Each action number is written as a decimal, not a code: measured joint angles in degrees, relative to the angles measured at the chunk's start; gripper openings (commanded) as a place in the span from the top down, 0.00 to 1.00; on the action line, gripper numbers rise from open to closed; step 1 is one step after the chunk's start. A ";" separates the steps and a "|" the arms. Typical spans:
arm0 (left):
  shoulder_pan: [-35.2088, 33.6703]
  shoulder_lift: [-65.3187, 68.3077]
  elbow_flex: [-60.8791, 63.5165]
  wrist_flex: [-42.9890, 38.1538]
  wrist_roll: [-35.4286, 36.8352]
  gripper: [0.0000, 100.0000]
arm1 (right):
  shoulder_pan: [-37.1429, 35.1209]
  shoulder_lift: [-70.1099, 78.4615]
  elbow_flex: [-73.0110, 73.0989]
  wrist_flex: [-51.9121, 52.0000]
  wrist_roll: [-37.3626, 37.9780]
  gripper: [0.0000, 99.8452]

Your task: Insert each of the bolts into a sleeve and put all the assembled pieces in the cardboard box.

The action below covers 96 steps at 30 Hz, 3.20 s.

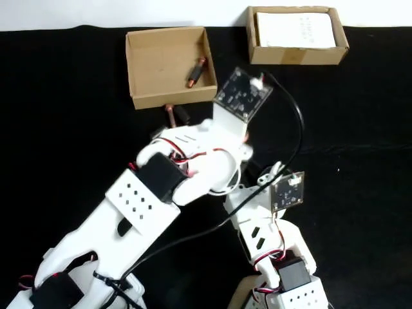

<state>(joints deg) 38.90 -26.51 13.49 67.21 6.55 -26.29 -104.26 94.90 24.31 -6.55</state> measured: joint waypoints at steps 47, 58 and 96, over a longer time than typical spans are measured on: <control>-53.10 -39.03 78.51 -36.57 -16.35 0.99 | 4.13 104.18 -68.22 -29.01 -5.89 0.99; -53.10 -45.54 81.85 -37.01 -16.35 0.99 | 3.43 144.53 -112.97 -19.96 -5.89 0.99; -56.09 -45.98 81.05 -34.46 -14.51 0.94 | -1.23 170.29 -175.38 25.58 -5.89 0.84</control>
<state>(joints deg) -17.19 -72.48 94.55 32.75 -7.96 -27.52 66.02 -80.48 49.89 -12.44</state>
